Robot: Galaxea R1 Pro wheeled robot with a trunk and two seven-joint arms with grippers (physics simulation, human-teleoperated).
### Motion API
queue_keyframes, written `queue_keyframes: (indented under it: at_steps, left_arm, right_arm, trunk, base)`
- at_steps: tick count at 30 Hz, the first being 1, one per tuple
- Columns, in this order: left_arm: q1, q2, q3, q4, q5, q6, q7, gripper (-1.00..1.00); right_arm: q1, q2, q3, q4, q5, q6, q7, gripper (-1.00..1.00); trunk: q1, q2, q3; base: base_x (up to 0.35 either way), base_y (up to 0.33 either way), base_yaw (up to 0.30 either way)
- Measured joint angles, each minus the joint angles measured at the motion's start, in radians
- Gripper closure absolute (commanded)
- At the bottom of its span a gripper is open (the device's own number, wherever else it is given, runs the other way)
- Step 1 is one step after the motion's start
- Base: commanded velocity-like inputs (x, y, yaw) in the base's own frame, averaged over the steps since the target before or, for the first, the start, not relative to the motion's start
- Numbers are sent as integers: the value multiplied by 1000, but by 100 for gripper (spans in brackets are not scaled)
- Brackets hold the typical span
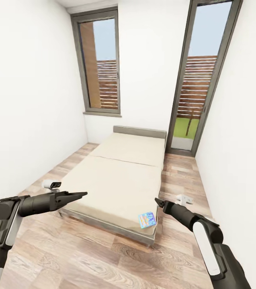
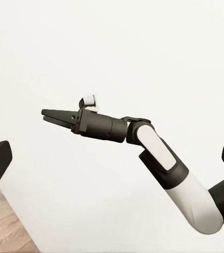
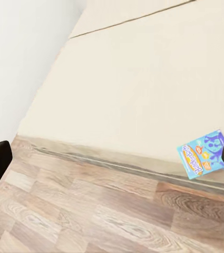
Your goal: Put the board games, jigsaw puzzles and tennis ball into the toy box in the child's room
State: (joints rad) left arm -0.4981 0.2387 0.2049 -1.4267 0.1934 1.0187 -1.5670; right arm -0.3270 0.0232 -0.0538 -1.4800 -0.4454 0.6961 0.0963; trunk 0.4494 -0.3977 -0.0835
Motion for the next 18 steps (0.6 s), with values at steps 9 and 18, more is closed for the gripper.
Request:
queue_keyframes:
  at_steps: [9,18]
  left_arm:
    - [0,0,0,0,1,0,0,-100]
    - [0,0,0,0,0,0,0,-100]
  right_arm:
    - [0,0,0,0,0,0,0,-100]
    - [0,0,0,0,0,0,0,-100]
  trunk:
    - [0,0,0]
    - [0,0,0]
  base:
    - [0,36,-280]
    - [0,89,-280]
